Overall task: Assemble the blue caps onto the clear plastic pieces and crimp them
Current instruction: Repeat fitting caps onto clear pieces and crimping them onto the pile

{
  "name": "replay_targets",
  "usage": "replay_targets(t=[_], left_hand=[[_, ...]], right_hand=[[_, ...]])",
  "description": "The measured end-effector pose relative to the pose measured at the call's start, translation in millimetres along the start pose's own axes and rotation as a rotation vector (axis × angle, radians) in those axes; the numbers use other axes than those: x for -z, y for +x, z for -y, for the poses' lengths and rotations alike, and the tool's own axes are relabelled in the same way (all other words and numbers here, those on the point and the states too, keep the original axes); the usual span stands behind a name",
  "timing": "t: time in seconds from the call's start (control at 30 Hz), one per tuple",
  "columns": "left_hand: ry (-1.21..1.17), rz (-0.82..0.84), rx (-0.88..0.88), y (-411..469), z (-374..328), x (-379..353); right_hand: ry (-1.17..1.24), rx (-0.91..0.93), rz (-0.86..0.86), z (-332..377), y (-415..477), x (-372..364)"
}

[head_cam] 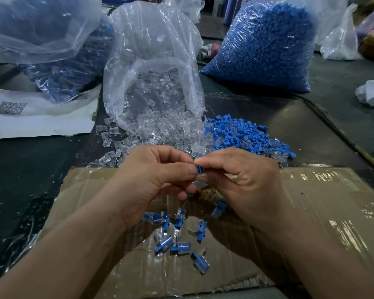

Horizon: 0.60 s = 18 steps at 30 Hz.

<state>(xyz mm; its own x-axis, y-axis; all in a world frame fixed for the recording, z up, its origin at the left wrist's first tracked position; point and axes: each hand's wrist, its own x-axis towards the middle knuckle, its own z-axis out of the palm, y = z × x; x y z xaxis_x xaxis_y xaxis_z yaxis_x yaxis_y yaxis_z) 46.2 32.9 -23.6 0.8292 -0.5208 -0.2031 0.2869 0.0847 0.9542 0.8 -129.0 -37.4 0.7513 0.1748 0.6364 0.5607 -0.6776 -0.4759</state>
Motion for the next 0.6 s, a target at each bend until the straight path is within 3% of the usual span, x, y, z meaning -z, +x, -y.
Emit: replay_targets(t=[0.6], left_hand=[[0.017,0.016,-0.019,1.8,2.7,1.1]], right_hand=[[-0.035,0.024,0.006,-1.2,-0.4,0.1]])
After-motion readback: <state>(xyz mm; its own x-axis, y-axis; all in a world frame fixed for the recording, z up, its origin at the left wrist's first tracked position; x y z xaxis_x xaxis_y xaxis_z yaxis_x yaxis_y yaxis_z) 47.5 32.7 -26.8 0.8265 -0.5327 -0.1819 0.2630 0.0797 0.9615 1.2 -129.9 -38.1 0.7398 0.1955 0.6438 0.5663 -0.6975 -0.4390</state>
